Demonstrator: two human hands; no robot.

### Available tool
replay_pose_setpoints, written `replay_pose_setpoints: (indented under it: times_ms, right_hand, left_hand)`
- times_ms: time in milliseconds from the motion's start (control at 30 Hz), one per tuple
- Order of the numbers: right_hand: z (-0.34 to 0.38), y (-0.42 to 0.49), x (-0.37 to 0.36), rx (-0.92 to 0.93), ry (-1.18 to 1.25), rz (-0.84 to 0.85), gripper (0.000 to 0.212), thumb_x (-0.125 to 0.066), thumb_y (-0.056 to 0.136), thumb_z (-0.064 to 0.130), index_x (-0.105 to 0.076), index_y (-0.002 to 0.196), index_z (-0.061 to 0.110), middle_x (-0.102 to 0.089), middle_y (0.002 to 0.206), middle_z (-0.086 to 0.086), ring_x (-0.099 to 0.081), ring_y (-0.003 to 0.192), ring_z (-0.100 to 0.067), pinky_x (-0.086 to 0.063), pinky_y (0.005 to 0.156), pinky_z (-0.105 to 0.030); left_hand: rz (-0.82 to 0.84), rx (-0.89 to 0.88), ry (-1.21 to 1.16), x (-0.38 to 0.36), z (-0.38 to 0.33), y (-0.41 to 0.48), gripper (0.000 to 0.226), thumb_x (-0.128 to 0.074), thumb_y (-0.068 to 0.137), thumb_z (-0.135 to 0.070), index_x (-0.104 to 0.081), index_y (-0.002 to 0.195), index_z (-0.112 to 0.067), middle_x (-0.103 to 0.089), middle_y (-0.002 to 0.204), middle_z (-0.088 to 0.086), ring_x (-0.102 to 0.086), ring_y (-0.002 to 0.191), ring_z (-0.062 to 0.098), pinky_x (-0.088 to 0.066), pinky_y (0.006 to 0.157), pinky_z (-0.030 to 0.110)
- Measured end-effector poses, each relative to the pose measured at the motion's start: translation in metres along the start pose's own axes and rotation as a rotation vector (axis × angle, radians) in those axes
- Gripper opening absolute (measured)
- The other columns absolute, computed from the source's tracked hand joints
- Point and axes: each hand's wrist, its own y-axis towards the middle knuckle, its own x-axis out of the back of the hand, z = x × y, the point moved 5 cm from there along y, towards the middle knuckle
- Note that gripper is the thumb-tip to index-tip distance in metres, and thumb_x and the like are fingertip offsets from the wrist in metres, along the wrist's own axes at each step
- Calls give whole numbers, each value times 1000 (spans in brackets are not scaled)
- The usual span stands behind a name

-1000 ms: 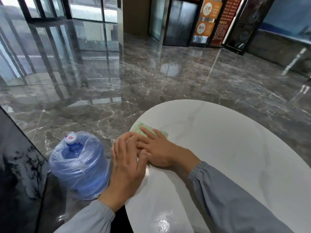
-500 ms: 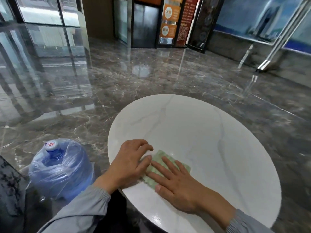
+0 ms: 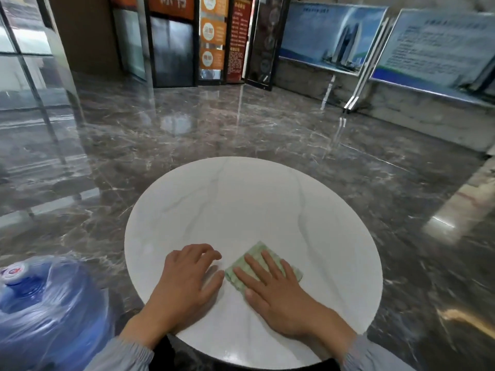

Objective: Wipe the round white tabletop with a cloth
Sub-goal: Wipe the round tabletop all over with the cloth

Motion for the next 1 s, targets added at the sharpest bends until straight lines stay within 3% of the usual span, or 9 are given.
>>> replay_pose_setpoints:
  times_ms: [100,200,300,400,500,600,767,867,1000]
  right_hand:
    - [-3,-39,-12,23,17,-3,48,-7,106,63,13,149,69,28,162,31,41,145,-4,29,115,-37]
    - [-50,-61,-7,-115,40,-13,47,-6,104,66,11,148,71,26,159,37,36,147,-1,24,119,-36]
    - [-118,-57,6,-358,23,2,48,-9,105,63,14,146,72,22,164,31,28,153,-10,12,123,-44]
    - [-151,-29,18,-519,33,12,52,-11,107,58,13,153,61,18,169,20,22,156,-21,7,123,-54]
    - [-127,3,20,-481,36,17,55,-10,108,55,12,158,53,20,170,15,23,156,-26,9,123,-57]
    - [-62,12,7,-268,17,8,54,-11,108,55,12,157,55,23,168,18,28,154,-23,15,122,-54]
    - [15,-60,-29,14,32,-40,50,-6,105,65,13,151,66,25,165,26,38,149,-11,30,115,-43]
    - [-15,-101,-28,-78,59,-73,49,-5,103,69,7,151,68,21,163,35,32,150,-5,25,118,-39]
    - [-96,-99,-12,-398,48,-69,55,0,95,73,10,149,70,21,162,35,27,153,-7,12,123,-44]
  left_hand:
    - [31,11,30,-8,-5,-1,40,-37,99,-56,-66,123,-41,-58,132,-21,-51,129,8,-32,98,39]
    - [11,12,14,-14,-2,-5,29,-43,97,-57,-62,115,-45,-56,123,-23,-53,122,10,-35,104,45]
    - [10,17,30,-19,1,-3,23,-46,98,-58,-58,112,-45,-53,120,-26,-51,121,8,-34,106,45]
    - [29,43,56,-20,0,1,21,-45,98,-59,-56,112,-46,-49,119,-27,-48,121,7,-32,106,43]
    - [49,55,68,-19,-2,1,21,-44,99,-58,-55,113,-46,-49,119,-26,-47,121,8,-31,106,42]
    - [48,66,53,-14,-5,-2,24,-44,98,-53,-60,114,-44,-54,121,-23,-50,122,11,-32,106,41]
    - [46,55,70,-10,-9,-5,33,-41,97,-51,-66,116,-37,-61,124,-16,-54,122,16,-32,104,40]
    - [29,41,79,-8,-11,-4,28,-48,96,-47,-66,114,-35,-62,122,-15,-55,119,17,-33,101,40]
    - [18,17,103,-7,-13,-3,26,-52,95,-44,-67,113,-32,-62,120,-13,-55,116,20,-36,98,44]
